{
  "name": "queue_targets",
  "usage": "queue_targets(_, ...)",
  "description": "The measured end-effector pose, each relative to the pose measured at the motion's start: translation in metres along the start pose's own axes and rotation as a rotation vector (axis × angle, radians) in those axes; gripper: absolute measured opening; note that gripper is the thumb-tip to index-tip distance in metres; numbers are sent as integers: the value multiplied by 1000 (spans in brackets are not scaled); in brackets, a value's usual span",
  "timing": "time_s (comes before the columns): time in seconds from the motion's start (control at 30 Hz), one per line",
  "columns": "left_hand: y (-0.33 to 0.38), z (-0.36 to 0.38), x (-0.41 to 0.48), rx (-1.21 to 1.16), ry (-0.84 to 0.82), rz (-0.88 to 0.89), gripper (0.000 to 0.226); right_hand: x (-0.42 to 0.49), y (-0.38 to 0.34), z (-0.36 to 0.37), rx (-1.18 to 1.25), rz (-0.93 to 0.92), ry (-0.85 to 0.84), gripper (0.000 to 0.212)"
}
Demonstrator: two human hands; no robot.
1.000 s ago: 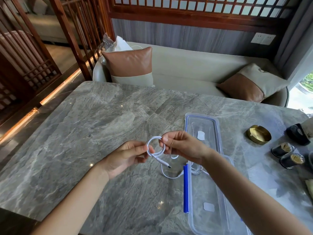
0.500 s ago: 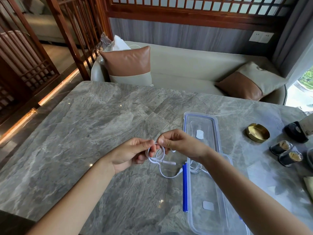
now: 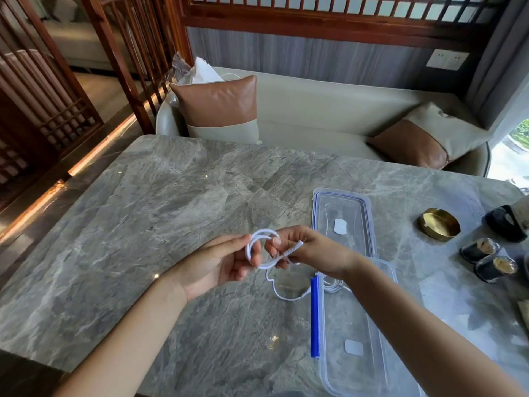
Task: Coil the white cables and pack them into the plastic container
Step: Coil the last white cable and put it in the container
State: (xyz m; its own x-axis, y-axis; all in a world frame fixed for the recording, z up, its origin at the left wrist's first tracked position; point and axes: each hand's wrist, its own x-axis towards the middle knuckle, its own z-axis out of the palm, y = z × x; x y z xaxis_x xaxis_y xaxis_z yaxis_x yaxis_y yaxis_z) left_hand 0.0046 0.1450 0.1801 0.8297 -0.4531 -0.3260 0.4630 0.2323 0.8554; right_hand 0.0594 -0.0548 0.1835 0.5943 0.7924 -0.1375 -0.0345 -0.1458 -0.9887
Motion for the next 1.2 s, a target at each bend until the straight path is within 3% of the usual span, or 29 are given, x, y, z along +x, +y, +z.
queue_targets(0.1, 6, 5, -1, 184, -17, -80, 40, -2, -5, -3, -103, 11, -115, 26)
queue_targets(0.23, 10, 11, 4, 289, 2, -83, 33, -1, -9, -10, -161, 39, -118, 22)
queue_targets(0.33, 6, 12, 6, 132, 1, -29, 29, -3, -8, -11, -64, 22, -62, 27)
queue_targets(0.47, 1, 16, 8, -152, 67, 68, 29, -4, 5, -4, 267, 58, 83, 29)
queue_targets(0.63, -2, 18, 8, -233, 241, 234, 26, -8, 18, 13, 446, 24, 84, 27)
queue_targets(0.7, -7, 22, 9, -209, 302, 316, 26, -6, 18, 22, 458, -10, 153, 24)
queue_targets(0.83, -20, 32, 12, -139, 296, 427, 26, 1, 20, 35, 331, -142, 469, 22)
queue_targets(0.9, -20, 33, 12, -91, 259, 413, 26, 3, 20, 32, 286, -155, 504, 24)
queue_targets(1.03, -9, 23, 9, -98, 92, 158, 36, -5, 15, 15, 170, -84, 294, 28)
queue_targets(1.13, -4, 14, 7, 30, 13, -52, 50, -9, 7, 3, -39, -45, 84, 25)
queue_targets(1.2, -3, 13, 7, 141, 41, -101, 38, -9, 1, -4, -146, -17, -8, 23)
